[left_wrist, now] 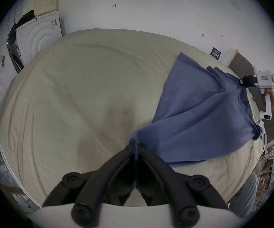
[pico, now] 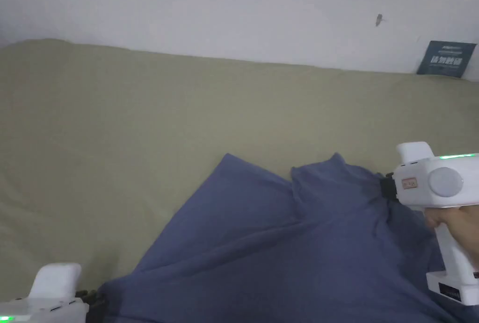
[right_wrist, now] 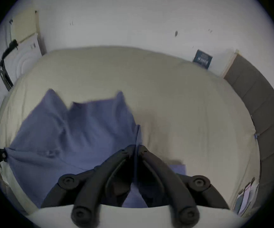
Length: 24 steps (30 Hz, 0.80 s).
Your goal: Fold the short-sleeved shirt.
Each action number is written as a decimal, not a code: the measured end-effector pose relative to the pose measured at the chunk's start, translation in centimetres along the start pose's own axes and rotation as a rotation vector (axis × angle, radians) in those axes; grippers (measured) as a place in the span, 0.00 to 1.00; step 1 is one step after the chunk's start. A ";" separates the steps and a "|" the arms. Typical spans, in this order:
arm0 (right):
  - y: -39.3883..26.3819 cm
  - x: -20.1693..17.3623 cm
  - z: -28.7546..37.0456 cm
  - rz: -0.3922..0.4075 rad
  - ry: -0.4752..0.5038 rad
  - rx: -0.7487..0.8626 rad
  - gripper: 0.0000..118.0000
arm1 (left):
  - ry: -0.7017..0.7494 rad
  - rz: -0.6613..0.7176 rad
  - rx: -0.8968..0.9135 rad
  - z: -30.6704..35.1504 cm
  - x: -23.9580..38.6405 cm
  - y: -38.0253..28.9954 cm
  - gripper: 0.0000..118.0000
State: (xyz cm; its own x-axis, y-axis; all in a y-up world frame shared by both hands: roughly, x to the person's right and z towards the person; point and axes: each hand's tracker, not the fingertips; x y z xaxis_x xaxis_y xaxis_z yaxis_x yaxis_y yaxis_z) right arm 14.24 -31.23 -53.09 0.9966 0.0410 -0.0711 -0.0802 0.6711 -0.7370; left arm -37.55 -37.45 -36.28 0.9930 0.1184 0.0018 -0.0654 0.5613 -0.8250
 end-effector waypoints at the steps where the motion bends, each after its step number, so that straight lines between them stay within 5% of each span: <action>1: -0.1 0.4 2.0 -0.007 0.000 0.034 0.06 | -0.002 -0.003 0.008 0.9 0.1 0.0 0.02; 14: 0.9 4.4 28.2 0.010 -0.138 0.438 0.06 | -0.036 -0.055 0.370 16.0 5.6 9.0 0.02; 24: 6.0 7.4 38.4 -0.059 -0.229 0.625 0.06 | 0.033 -0.127 0.514 24.8 10.4 22.2 0.02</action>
State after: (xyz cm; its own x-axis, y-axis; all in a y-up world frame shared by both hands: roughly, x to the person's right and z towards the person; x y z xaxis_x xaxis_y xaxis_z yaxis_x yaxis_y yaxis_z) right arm 21.80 1.54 -32.21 0.9831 0.1009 0.1528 -0.0688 0.9769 -0.2023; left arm -31.14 -3.47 -40.53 0.9982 0.0024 0.0591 0.0237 0.8997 -0.4359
